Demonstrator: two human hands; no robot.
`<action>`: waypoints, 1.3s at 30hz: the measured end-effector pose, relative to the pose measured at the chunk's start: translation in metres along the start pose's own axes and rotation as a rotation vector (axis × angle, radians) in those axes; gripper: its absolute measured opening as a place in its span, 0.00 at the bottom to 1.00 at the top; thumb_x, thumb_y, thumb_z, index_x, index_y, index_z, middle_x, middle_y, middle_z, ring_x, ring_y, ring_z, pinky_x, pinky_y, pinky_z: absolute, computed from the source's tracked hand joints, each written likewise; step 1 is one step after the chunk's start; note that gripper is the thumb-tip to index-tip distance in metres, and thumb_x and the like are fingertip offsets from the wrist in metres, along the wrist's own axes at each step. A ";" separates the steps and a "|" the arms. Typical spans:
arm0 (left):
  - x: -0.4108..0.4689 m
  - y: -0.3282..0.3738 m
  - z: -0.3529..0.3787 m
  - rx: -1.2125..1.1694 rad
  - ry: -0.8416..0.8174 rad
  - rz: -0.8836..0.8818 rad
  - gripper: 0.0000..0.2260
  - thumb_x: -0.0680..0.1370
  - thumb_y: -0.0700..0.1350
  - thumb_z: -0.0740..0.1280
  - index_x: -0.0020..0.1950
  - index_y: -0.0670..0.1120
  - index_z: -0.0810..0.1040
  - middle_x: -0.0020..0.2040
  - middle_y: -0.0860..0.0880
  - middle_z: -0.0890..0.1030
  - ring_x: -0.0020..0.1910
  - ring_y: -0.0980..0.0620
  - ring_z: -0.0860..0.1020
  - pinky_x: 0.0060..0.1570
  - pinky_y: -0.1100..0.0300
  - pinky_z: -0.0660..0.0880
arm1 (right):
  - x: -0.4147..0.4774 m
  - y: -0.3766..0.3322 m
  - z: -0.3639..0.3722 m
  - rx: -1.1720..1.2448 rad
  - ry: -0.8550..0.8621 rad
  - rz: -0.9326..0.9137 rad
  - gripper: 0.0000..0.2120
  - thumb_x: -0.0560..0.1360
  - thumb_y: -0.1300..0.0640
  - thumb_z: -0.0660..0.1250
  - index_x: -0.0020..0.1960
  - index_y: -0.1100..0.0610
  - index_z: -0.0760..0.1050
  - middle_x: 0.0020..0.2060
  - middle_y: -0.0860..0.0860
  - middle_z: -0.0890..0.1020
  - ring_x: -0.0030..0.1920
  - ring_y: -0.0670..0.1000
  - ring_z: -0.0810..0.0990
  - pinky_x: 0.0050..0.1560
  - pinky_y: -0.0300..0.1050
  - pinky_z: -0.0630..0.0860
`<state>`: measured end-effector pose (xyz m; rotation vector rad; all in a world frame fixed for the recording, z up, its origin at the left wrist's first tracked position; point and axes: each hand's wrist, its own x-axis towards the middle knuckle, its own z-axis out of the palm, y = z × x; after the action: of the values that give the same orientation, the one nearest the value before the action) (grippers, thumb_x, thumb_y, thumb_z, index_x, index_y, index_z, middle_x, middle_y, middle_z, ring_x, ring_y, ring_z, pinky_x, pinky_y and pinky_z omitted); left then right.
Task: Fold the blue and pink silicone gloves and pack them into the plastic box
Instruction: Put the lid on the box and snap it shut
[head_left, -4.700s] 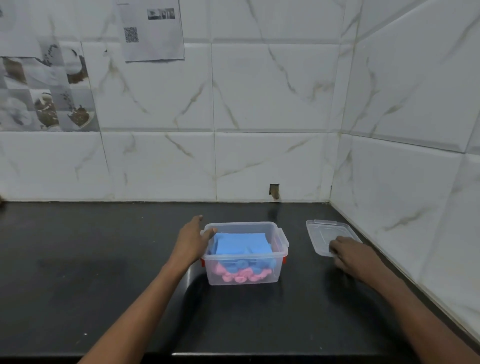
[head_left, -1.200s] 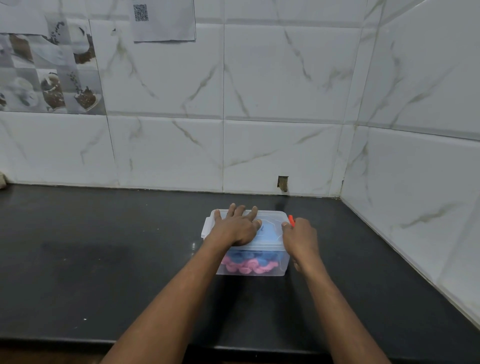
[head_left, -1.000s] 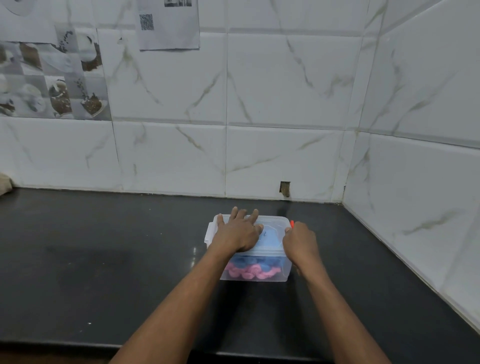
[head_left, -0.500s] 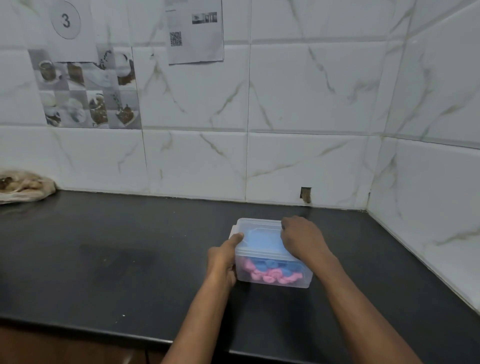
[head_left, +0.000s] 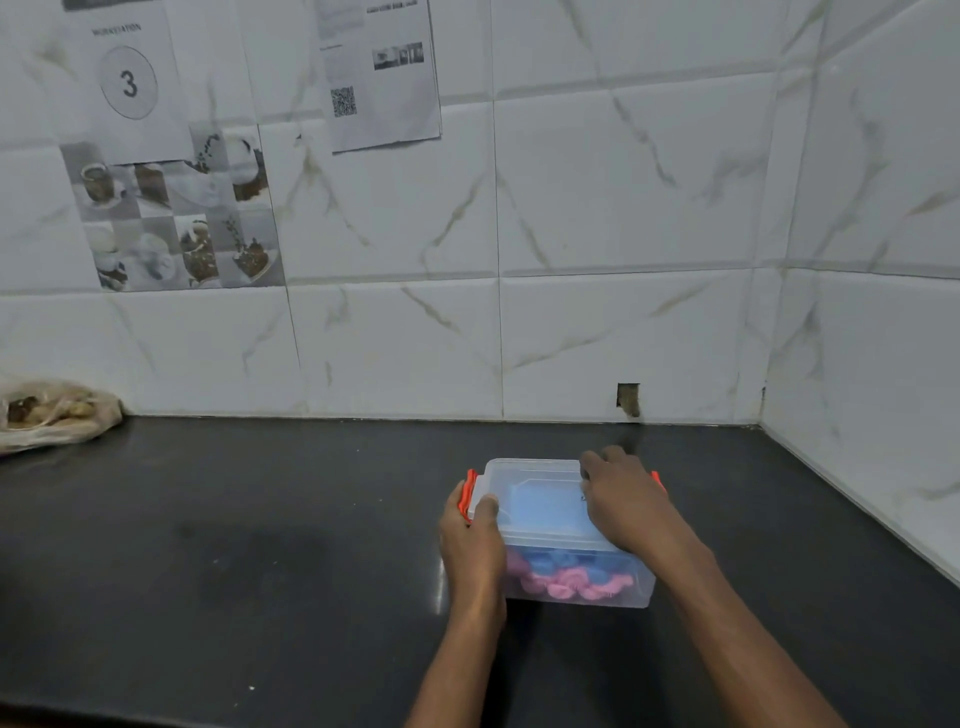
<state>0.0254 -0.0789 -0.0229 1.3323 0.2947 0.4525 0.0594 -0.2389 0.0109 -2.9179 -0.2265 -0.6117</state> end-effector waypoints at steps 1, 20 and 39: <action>0.001 0.000 0.000 0.003 -0.006 0.001 0.18 0.77 0.40 0.63 0.67 0.50 0.75 0.60 0.49 0.80 0.56 0.49 0.79 0.58 0.49 0.78 | 0.000 0.000 -0.001 0.004 -0.003 -0.004 0.08 0.79 0.59 0.55 0.56 0.55 0.69 0.55 0.54 0.74 0.54 0.56 0.73 0.48 0.49 0.67; 0.015 -0.005 -0.005 0.436 -0.102 0.336 0.18 0.82 0.40 0.56 0.71 0.45 0.73 0.71 0.48 0.74 0.70 0.49 0.71 0.70 0.58 0.65 | -0.050 -0.016 -0.010 0.280 0.517 -0.119 0.08 0.78 0.55 0.64 0.45 0.56 0.80 0.43 0.50 0.83 0.42 0.51 0.80 0.48 0.45 0.74; 0.011 0.013 -0.001 0.605 -0.200 0.314 0.22 0.84 0.41 0.50 0.78 0.46 0.59 0.77 0.45 0.65 0.74 0.44 0.66 0.71 0.56 0.61 | -0.067 0.000 0.020 0.071 0.183 -0.088 0.18 0.81 0.48 0.55 0.70 0.46 0.69 0.71 0.50 0.70 0.74 0.53 0.62 0.74 0.60 0.38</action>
<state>0.0326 -0.0706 -0.0104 2.0164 0.0485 0.5073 0.0061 -0.2427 -0.0345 -2.7746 -0.3472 -0.8606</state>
